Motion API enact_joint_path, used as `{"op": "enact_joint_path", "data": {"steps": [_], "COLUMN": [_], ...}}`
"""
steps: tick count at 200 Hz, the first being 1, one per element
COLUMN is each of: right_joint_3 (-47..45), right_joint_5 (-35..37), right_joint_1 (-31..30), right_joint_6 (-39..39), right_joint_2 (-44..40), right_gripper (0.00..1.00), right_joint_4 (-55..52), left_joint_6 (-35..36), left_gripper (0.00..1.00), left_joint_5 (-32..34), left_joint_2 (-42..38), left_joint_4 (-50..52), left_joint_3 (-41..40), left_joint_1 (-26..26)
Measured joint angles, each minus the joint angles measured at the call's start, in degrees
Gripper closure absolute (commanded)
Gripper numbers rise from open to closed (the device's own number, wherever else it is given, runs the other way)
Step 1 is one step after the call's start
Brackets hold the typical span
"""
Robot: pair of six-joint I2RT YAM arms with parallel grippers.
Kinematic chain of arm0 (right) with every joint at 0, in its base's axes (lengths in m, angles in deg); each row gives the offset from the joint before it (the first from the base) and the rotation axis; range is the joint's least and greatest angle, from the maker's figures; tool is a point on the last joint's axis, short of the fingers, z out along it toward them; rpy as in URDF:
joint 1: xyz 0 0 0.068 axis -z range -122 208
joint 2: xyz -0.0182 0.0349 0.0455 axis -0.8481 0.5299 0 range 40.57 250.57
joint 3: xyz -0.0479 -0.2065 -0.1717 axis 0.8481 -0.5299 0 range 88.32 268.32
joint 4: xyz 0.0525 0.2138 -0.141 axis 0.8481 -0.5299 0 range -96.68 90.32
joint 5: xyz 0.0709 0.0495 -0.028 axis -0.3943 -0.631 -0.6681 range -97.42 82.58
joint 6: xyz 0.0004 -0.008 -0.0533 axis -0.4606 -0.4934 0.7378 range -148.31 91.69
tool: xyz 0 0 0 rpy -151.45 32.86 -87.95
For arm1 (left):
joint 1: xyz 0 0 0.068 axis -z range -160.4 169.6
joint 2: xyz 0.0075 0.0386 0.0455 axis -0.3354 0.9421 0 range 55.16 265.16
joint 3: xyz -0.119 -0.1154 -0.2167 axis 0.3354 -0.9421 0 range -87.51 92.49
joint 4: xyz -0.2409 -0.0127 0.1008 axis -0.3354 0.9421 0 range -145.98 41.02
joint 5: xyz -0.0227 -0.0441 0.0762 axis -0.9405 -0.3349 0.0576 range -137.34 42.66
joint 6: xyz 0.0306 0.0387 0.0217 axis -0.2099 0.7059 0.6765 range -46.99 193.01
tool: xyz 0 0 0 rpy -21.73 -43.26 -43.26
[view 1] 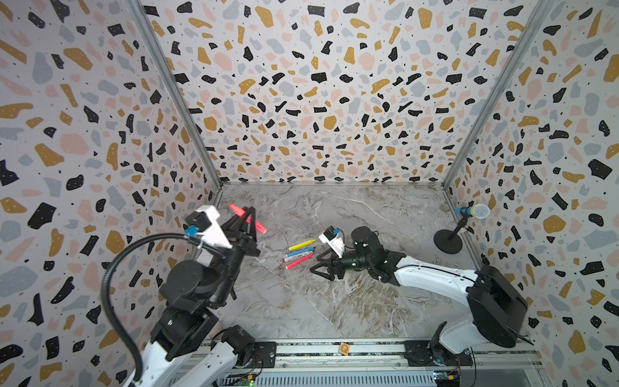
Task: Insert pens into pen caps
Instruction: Put on the pen cap to the pen, then place a pen at the middle-left of the table.
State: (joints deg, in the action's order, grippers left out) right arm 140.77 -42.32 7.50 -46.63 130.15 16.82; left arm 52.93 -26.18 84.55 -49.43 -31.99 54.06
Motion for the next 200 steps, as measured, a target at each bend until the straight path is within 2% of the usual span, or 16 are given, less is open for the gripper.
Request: {"op": "enact_joint_path", "data": {"steps": [16, 37, 64, 95, 125, 146, 161, 181, 200], "right_joint_3": [4.6, 10.4, 17.7, 26.6, 32.4, 30.5, 24.3, 11.8, 5.5], "right_joint_5": [-0.3, -1.6, -4.0, -7.6, -9.9, -10.6, -9.9, -7.0, -3.8], "right_joint_1": [-2.0, -4.5, -7.4, -11.1, -14.5, -15.5, -14.4, -9.5, -4.1], "right_joint_6": [1.1, 2.6, 4.9, 7.2, 8.2, 6.9, 5.4, 3.9, 3.5], "right_joint_2": [6.7, 14.1, 21.8, 30.3, 36.5, 36.7, 33.7, 24.3, 14.6], "right_gripper": [0.26, 0.26, 0.26, 0.26, 0.27, 0.30, 0.30, 0.28, 0.27], "right_joint_4": [-0.7, -1.4, -2.2, -2.4, -1.8, 0.6, 3.7, 4.9, 4.5], "left_joint_6": [-0.5, -3.0, -6.7, -10.7, -14.6, -16.2, -16.3, -16.3, -15.7], "left_gripper": [1.00, 1.00, 1.00, 1.00, 1.00, 1.00, 1.00, 1.00, 1.00], "left_joint_5": [7.0, 15.7, 23.6, 27.9, 30.0, 30.1, 28.9, 26.5, 22.7], "left_joint_2": [-2.3, -3.4, -6.4, -10.6, -11.4, -9.6, -5.9, 0.1, 4.8], "left_joint_4": [3.7, 11.8, 22.6, 29.4, 33.8, 34.8, 33.4, 28.9, 23.4], "left_joint_3": [0.8, 0.0, -2.2, -2.3, -5.5, -9.0, -11.0, -14.4, -17.7], "left_joint_1": [-0.1, -0.1, -0.1, -0.1, 0.0, 0.2, 0.3, 0.3, -0.7]}}
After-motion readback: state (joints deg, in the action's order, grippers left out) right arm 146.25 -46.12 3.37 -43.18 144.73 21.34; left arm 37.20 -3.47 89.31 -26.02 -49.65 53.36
